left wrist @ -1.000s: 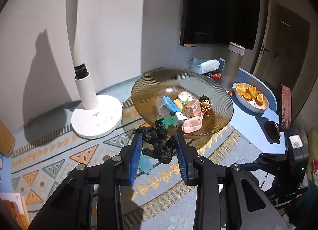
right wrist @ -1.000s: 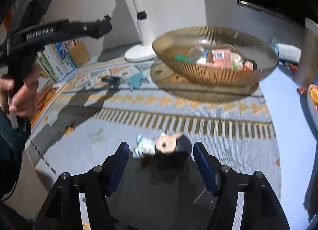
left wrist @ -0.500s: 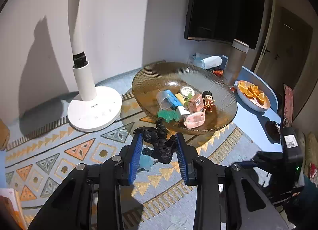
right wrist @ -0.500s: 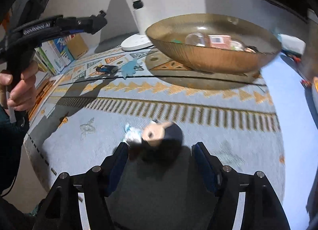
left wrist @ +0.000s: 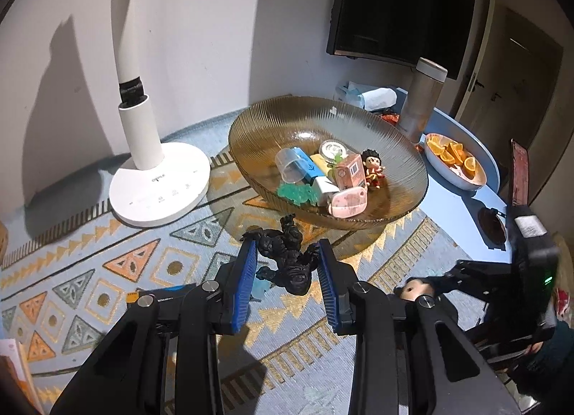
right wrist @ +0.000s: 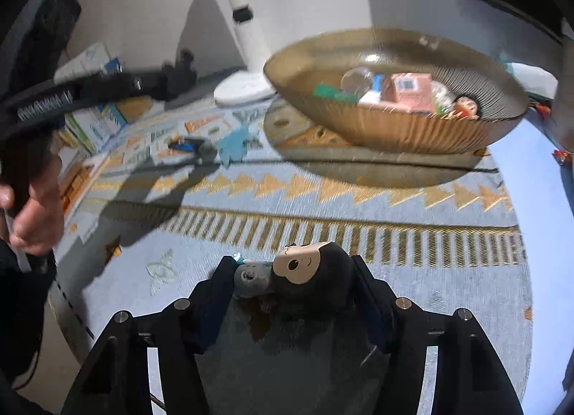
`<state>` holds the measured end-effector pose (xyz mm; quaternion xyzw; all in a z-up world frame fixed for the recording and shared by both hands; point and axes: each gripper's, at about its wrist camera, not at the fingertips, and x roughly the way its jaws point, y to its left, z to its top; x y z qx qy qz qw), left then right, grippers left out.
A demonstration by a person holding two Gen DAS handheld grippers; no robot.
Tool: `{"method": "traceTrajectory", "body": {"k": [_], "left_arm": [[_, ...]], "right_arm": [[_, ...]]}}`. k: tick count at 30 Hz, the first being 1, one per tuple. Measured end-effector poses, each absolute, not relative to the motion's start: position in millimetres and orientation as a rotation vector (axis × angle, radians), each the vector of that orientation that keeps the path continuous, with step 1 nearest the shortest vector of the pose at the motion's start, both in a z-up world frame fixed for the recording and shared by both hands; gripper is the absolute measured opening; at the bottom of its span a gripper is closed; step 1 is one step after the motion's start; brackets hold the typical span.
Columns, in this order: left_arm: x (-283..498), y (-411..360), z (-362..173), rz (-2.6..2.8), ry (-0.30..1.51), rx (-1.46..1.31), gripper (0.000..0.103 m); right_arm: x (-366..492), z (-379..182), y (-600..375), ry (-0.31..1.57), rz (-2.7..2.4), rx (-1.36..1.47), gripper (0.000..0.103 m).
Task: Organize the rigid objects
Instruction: 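Open both tools to drop both figures into the bowl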
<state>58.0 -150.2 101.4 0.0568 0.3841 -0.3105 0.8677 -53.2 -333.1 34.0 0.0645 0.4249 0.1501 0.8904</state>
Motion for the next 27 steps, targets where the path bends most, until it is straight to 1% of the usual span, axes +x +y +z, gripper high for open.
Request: {"method": "traceTrajectory", "body": {"k": [3, 7, 10, 13, 17, 21, 23, 24, 25, 26, 27], "left_arm": [[60.4, -150.5, 113.2, -0.655, 0.775, 0.114, 0.031], [67.1, -157.4, 138.7, -0.672, 0.72, 0.137, 0.031], [75.6, -165.7, 152.7, -0.716, 0.705, 0.088, 0.031], [82.9, -181.2, 149.6, -0.754, 0.728, 0.072, 0.031], [86.0, -201.8, 137.5, -0.759, 0.747, 0.085, 0.031], [94.5, -215.6, 126.0, -0.765, 0.772, 0.053, 0.031], [102.5, -218.9, 120.0, -0.731, 0.786, 0.027, 0.035], [107.0, -219.6, 117.7, -0.732, 0.793, 0.004, 0.042], [110.9, -219.2, 115.5, -0.736, 0.796, -0.023, 0.044], [112.7, -218.5, 114.8, -0.74, 0.801, -0.042, 0.047], [114.1, -217.4, 114.8, -0.751, 0.81, -0.059, 0.059]], "right_arm": [[-61.0, 72.0, -346.6, 0.771, 0.264, 0.126, 0.062], [-66.1, 134.1, -374.7, 0.574, 0.102, 0.077, 0.062], [-56.1, 157.6, -394.2, 0.514, 0.003, 0.067, 0.062], [-31.6, 156.7, -410.2, 0.55, -0.023, 0.1, 0.062], [-8.3, 133.9, -416.0, 0.646, 0.002, 0.136, 0.062], [1.5, 116.8, -418.4, 0.686, 0.003, 0.131, 0.062], [7.6, 112.6, -420.7, 0.698, 0.01, 0.129, 0.062], [9.5, 112.0, -421.2, 0.695, 0.013, 0.13, 0.062], [9.4, 112.5, -422.4, 0.681, 0.007, 0.127, 0.063], [7.4, 116.3, -423.4, 0.656, -0.022, 0.112, 0.066], [5.6, 118.8, -424.8, 0.642, -0.04, 0.102, 0.07]]}}
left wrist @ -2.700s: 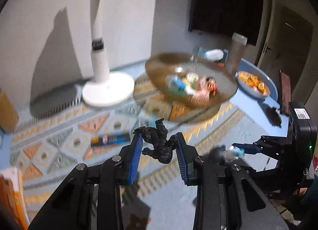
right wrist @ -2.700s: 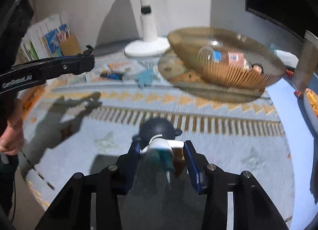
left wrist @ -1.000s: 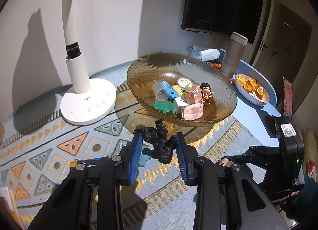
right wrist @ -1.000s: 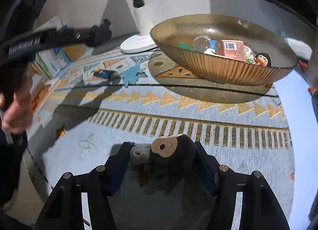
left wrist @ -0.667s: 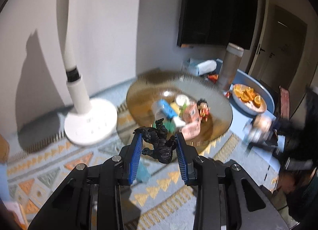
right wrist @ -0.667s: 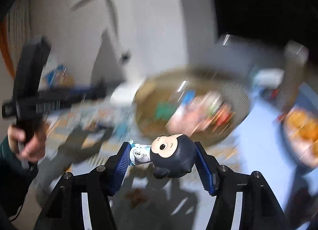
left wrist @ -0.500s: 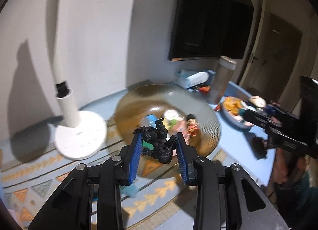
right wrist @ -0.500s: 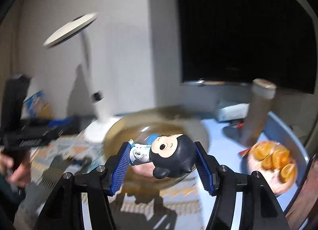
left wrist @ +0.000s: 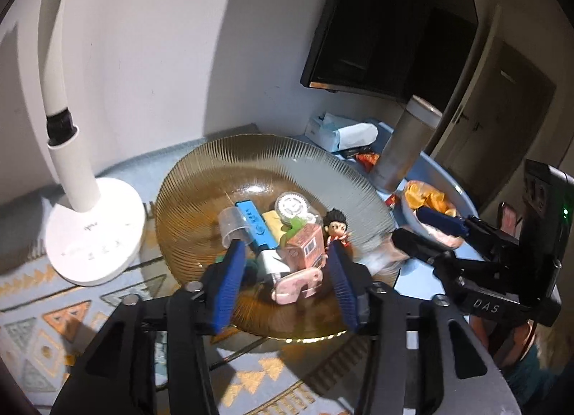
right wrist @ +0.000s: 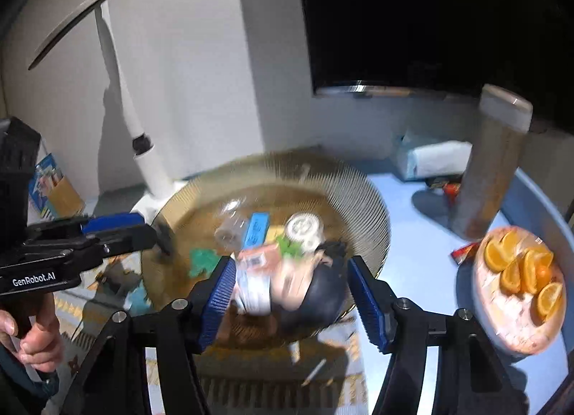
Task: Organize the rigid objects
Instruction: 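Open both tools to drop both figures into the bowl, then move both tools back down toward the USB stick and blue figure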
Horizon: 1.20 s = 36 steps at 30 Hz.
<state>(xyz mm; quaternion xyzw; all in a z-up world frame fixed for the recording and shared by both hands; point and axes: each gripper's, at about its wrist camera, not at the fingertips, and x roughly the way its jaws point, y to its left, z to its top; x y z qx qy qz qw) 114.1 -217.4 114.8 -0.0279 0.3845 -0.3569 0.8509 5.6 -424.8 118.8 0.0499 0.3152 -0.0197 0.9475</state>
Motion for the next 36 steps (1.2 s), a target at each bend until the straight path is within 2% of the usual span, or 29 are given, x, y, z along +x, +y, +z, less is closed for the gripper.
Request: {"method": "traceTrajectory", "body": {"k": [1, 2, 3, 15, 21, 25, 30, 31, 33, 36], "left_arm": [[114.2, -214.6, 116.5, -0.76, 0.814, -0.079, 0.081], [112.9, -210.9, 119.5, -0.755, 0.803, -0.096, 0.088], [109.5, -205.8, 123.6, -0.745, 0.776, -0.11, 0.09], [42.9, -120.2, 205.9, -0.636, 0.538, -0.127, 0.09], [9.8, -57.5, 219.8, -0.541, 0.476, -0.17, 0.093], [1.5, -22.5, 205.8, -0.422, 0.491, -0.168, 0.094], [5.9, -6.4, 161.4, -0.308, 0.597, -0.053, 0.094], [14.0, -6.6, 144.1, -0.316, 0.646, -0.033, 0.094], [29.9, -10.4, 116.0, -0.321, 0.711, 0.019, 0.094], [54.6, -16.6, 71.4, -0.287, 0.789, 0.125, 0.094]], "right_arm": [[2.1, 123.6, -425.7, 0.62, -0.057, 0.09, 0.074], [-4.3, 130.2, -426.7, 0.585, -0.067, 0.087, 0.081], [-9.6, 135.0, -427.6, 0.557, -0.065, 0.092, 0.083], [-55.2, 176.3, -368.5, 0.471, 0.063, -0.004, 0.083], [-79.6, 190.4, -311.9, 0.45, 0.159, -0.105, 0.083], [-76.7, 182.4, -282.6, 0.495, 0.213, -0.117, 0.083], [-45.5, 144.9, -256.8, 0.689, 0.272, -0.002, 0.082], [-32.5, 128.0, -253.4, 0.772, 0.288, 0.054, 0.081], [-16.1, 101.8, -251.3, 0.875, 0.358, 0.163, 0.069], [4.7, 64.5, -245.8, 0.995, 0.379, 0.258, 0.067]]}}
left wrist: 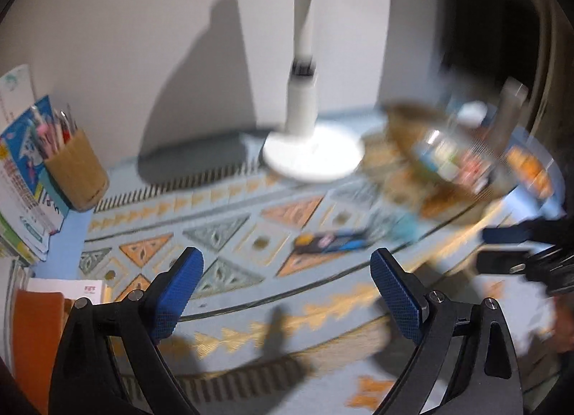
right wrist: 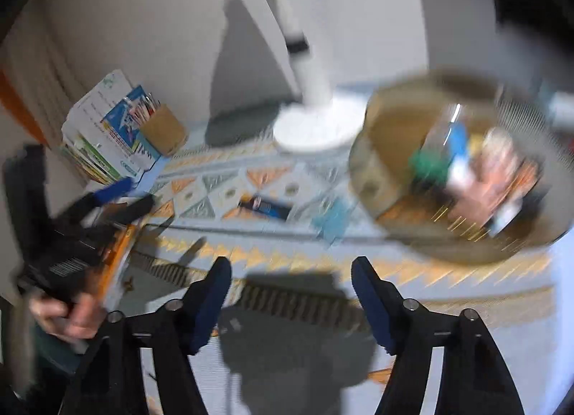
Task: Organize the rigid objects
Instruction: 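Move both tools back down toward the USB stick and blue figure, then grasp the black USB stick with left tool while right tool grasps translucent blue figure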
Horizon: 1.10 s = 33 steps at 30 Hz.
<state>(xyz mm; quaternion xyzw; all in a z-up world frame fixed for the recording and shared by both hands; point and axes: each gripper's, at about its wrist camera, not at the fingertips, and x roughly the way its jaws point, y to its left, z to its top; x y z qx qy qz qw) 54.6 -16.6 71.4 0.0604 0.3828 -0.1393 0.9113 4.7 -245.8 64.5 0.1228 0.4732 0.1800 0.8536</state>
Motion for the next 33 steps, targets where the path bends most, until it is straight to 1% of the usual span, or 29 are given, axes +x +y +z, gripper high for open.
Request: {"method": "traceTrajectory", "body": {"k": [3, 6, 10, 11, 13, 15, 17, 19, 24, 27, 30, 31, 33], "left_arm": [[75.1, -13.0, 42.4, -0.341, 0.861, 0.08, 0.094], [89.0, -14.0, 33.0, -0.379, 0.869, 0.065, 0.094], [106.1, -31.0, 27.2, -0.413, 0.88, 0.137, 0.094], [112.6, -34.1, 24.6, -0.419, 0.887, 0.148, 0.094], [128.3, -36.1, 16.0, -0.429, 0.913, 0.135, 0.094], [136.5, -35.7, 11.1, -0.459, 0.934, 0.099, 0.094], [140.5, -38.4, 8.4, -0.49, 0.941, 0.069, 0.094], [138.7, -43.7, 9.3, -0.513, 0.937, 0.075, 0.094], [119.8, -69.8, 10.4, -0.63, 0.954, 0.094, 0.094], [99.5, -83.4, 9.6, -0.687, 0.981, 0.163, 0.093], [71.3, -89.5, 16.6, -0.825, 1.012, 0.167, 0.093], [64.0, -91.3, 20.9, -0.853, 1.002, 0.171, 0.093], [52.3, -96.7, 34.4, -0.829, 0.924, 0.218, 0.094]], "right_arm": [[21.9, 43.7, -238.8, 1.063, 0.356, 0.26, 0.065], [35.1, 40.6, -233.7, 1.047, 0.324, 0.219, 0.065], [55.1, 36.2, -220.9, 1.018, 0.285, 0.129, 0.065], [58.3, 34.5, -217.6, 1.01, 0.271, 0.102, 0.063], [63.6, 29.3, -216.0, 1.002, 0.247, 0.059, 0.057], [67.8, 22.7, -214.2, 0.991, 0.198, 0.019, 0.044], [70.8, 17.0, -216.9, 0.985, 0.204, 0.033, 0.04], [70.8, 17.2, -219.3, 0.97, 0.219, 0.046, 0.029], [60.3, 18.8, -229.2, 0.967, 0.198, 0.086, 0.029], [47.0, 24.2, -239.5, 0.963, 0.169, 0.085, 0.029], [29.0, 32.1, -249.0, 0.946, 0.165, 0.073, 0.029], [21.9, 33.8, -252.7, 0.942, 0.169, 0.073, 0.029], [13.7, 33.2, -256.0, 0.938, 0.164, 0.073, 0.029]]}}
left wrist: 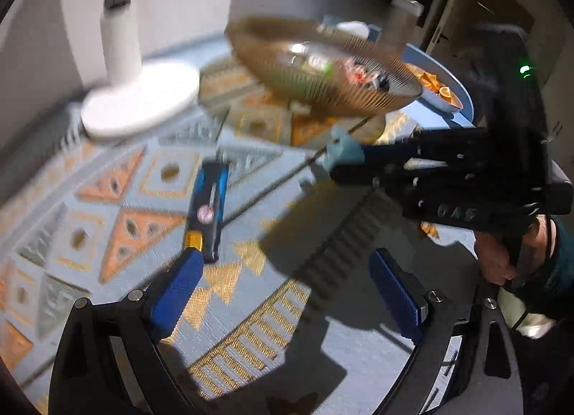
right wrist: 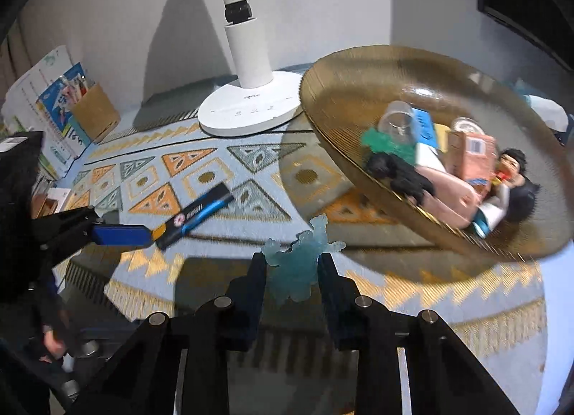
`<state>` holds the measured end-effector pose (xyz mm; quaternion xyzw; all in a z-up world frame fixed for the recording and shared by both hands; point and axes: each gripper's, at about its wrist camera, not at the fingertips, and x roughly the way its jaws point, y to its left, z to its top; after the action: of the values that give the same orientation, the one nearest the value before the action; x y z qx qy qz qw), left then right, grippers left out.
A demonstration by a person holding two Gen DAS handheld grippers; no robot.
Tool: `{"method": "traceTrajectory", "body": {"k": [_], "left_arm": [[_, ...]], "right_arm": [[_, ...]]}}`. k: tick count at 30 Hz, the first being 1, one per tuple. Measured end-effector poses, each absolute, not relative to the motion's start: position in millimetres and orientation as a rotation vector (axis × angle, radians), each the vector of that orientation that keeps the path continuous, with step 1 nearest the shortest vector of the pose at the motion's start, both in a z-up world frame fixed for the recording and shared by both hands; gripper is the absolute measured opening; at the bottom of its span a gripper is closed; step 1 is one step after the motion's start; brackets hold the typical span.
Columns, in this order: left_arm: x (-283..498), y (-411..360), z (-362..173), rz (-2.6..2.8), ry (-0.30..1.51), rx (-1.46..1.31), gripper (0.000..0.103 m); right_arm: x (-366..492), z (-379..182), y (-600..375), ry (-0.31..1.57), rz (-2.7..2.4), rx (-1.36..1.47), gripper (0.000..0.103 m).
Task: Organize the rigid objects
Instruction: 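Grasp the black USB stick with left tool while right tool grasps translucent blue figure, then carry the USB stick and blue figure up over the amber bowl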
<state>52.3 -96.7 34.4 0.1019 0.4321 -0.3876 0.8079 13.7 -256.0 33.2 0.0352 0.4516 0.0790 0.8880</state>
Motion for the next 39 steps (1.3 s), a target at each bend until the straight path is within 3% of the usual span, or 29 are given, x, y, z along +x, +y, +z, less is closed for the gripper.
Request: {"method": "traceTrajectory", "body": {"k": [3, 4, 5, 6, 7, 11, 13, 31, 36, 39], "left_arm": [[67.8, -102.9, 35.6, -0.717, 0.921, 0.244, 0.093], [74.6, -104.5, 31.8, -0.675, 0.937, 0.248, 0.088], [81.4, -107.0, 27.2, -0.638, 0.953, 0.253, 0.082], [86.2, -109.6, 22.5, -0.619, 0.971, 0.258, 0.066], [89.6, -111.3, 18.5, -0.604, 0.986, 0.265, 0.059], [94.7, -117.4, 12.0, -0.586, 0.987, 0.261, 0.042], [92.7, -120.2, 12.5, -0.584, 0.967, 0.26, 0.02], [26.3, -97.2, 73.7, -0.661, 0.86, 0.15, 0.02], [11.2, -105.8, 80.8, -0.703, 0.835, 0.146, 0.02], [3.5, -110.1, 86.9, -0.705, 0.823, 0.155, 0.02]], "right_arm": [[6.2, 31.4, -259.6, 0.936, 0.189, 0.091, 0.029], [5.0, 30.7, -261.2, 0.937, 0.196, 0.095, 0.029], [2.6, 30.9, -263.9, 0.934, 0.203, 0.098, 0.029], [0.5, 31.4, -265.1, 0.929, 0.209, 0.099, 0.029], [-2.0, 32.1, -267.0, 0.923, 0.221, 0.095, 0.029], [-11.1, 33.7, -271.6, 0.898, 0.264, 0.047, 0.029], [-13.9, 33.5, -271.6, 0.893, 0.278, 0.03, 0.029], [-106.9, 16.8, -286.8, 0.953, 0.32, -0.051, 0.029], [-112.6, 17.1, -278.7, 0.951, 0.303, -0.057, 0.045], [-112.3, 16.6, -269.6, 0.946, 0.271, -0.08, 0.048]]}}
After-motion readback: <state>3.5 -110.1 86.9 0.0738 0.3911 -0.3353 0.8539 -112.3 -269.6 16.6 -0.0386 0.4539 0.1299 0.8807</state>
